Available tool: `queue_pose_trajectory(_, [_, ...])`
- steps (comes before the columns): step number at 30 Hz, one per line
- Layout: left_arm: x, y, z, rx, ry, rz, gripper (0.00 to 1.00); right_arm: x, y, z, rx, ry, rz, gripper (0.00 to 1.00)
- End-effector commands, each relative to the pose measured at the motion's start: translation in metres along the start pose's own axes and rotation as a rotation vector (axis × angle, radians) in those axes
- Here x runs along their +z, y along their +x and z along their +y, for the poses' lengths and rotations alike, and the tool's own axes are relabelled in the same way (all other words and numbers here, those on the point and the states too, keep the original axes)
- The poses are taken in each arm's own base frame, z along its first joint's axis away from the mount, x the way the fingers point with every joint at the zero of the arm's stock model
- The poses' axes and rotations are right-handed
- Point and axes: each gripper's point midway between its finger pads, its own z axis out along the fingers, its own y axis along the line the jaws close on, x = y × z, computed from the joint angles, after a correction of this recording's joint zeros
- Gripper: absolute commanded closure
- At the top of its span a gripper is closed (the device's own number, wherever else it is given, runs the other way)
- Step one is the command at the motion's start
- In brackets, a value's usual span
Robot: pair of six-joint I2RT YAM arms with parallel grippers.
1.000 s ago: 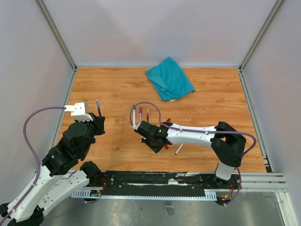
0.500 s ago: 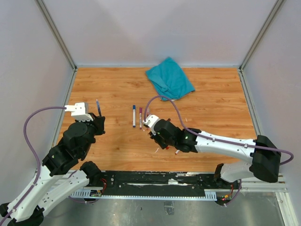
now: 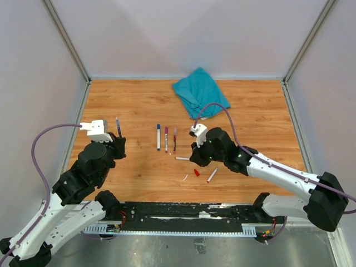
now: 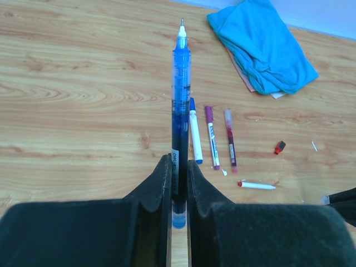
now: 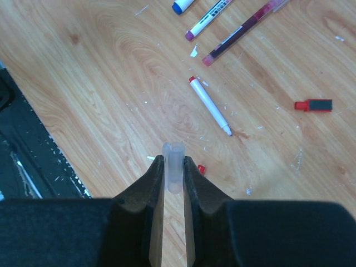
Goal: Insert the pens into the pen caps
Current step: Insert the pen cap onto the pen.
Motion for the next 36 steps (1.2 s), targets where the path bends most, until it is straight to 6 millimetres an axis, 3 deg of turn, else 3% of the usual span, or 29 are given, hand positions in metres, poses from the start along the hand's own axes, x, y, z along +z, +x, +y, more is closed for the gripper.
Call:
queue_pose_trajectory(1, [0.002, -0.005, -0.003, -0.007, 0.009, -0.018, 0.99, -0.008, -0.01, 0.009, 0.083, -0.128, -0.077, 0.99])
queue_pose_trajectory(6, [0.005, -0.004, -0.017, 0.009, 0.059, 0.012, 1.0, -0.017, -0.014, -0.001, 0.185, -0.15, -0.153, 0.99])
queue_pose_trajectory(11, [0.015, 0.003, -0.041, 0.011, 0.129, 0.069, 0.99, -0.036, -0.011, -0.03, 0.252, 0.0, -0.247, 0.99])
queue_pose_trajectory(19, [0.027, 0.039, -0.095, -0.088, 0.356, 0.153, 1.0, -0.065, -0.015, -0.048, 0.274, 0.075, -0.357, 0.99])
queue_pose_trajectory(24, [0.017, 0.057, -0.13, -0.097, 0.457, 0.155, 1.0, -0.075, -0.029, -0.043, 0.315, 0.047, -0.415, 0.99])
queue_pose_trajectory(29, [0.006, 0.076, -0.166, -0.099, 0.57, 0.153, 0.99, -0.078, -0.055, -0.023, 0.293, -0.078, -0.449, 0.99])
queue_pose_trajectory(36, [-0.005, 0.087, -0.189, -0.111, 0.686, 0.125, 1.0, -0.078, -0.058, -0.031, 0.363, -0.013, -0.343, 0.99])
